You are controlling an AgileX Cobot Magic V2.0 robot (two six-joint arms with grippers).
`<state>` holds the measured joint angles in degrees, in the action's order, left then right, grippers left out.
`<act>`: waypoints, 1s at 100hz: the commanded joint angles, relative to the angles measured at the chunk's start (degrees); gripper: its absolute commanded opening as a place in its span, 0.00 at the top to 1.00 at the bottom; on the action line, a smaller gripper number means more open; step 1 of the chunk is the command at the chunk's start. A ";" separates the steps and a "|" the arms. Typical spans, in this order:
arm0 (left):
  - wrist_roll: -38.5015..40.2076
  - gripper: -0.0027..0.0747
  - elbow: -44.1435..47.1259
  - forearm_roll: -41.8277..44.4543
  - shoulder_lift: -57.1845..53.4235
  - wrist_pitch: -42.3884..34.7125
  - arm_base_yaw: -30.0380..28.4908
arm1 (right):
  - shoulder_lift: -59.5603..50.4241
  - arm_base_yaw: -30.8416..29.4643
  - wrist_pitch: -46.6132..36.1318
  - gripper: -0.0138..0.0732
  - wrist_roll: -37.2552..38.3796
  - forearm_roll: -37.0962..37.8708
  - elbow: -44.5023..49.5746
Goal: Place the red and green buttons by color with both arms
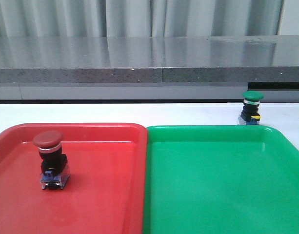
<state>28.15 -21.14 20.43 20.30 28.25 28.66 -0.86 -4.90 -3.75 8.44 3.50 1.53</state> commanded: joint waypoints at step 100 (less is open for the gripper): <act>-26.27 0.99 21.91 -23.89 -22.45 -24.15 -28.93 | -0.94 -0.32 -4.35 0.92 -0.23 0.15 -1.03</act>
<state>1.88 0.11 -2.69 -0.28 8.74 -0.07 -0.86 -4.90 -3.75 8.44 3.50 1.53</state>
